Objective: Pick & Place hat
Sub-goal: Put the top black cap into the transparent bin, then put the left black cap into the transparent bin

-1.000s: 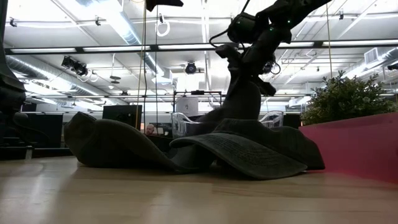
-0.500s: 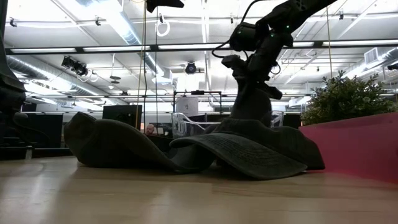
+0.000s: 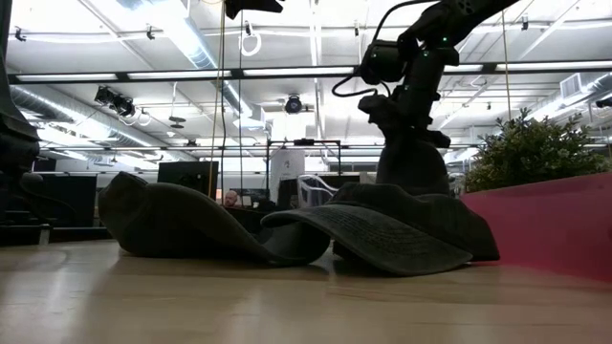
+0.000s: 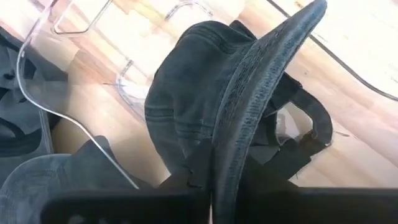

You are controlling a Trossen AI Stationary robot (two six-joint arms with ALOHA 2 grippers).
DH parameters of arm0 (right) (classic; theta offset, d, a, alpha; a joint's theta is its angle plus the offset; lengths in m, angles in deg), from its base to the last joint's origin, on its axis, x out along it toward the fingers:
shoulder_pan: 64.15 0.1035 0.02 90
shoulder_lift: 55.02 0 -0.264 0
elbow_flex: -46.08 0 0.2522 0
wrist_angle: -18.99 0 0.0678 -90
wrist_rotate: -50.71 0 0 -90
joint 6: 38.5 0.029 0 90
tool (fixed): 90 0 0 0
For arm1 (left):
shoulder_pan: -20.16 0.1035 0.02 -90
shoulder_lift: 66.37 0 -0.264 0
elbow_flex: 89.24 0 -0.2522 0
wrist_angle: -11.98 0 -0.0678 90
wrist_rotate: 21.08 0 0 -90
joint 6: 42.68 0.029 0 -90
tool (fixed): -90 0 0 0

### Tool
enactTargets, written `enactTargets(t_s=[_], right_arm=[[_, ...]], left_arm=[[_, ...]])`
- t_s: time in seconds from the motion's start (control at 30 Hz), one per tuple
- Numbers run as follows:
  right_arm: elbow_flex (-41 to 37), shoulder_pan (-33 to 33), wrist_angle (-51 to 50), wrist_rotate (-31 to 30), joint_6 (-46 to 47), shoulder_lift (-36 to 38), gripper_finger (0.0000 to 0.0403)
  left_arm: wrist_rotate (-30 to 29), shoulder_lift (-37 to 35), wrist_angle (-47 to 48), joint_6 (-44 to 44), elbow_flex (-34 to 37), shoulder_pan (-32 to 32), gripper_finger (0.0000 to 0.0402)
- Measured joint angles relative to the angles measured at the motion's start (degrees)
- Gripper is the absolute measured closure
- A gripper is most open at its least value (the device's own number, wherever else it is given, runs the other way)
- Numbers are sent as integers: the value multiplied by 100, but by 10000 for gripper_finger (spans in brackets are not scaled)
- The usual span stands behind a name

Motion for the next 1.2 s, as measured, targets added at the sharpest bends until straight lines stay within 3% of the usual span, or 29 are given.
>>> enactTargets(t_s=[0.37, 0.67, 0.87, 0.97, 1.07, 1.2], right_arm=[[24, -297, -562, -31, -213, 35, 228], [812, -557, -1466, -106, -705, 210, 199], [1601, -559, -2233, -194, -776, 648, 208], [1696, -417, -2289, 117, -672, 1068, 228], [1691, -35, -2307, 224, -449, 1474, 271], [1687, 571, -2287, 27, -134, 1856, 364]], left_arm=[[-7, -2, 1, 0, 0, 0, 246], [-7, -2, 369, 1, 0, 0, 246], [-7, -11, 862, -181, 0, 2, 246], [29, -22, 1223, -350, -2, 2, 246], [216, -22, 1723, -618, -1, 2, 246], [534, -22, 2368, -1141, 0, 0, 246]])
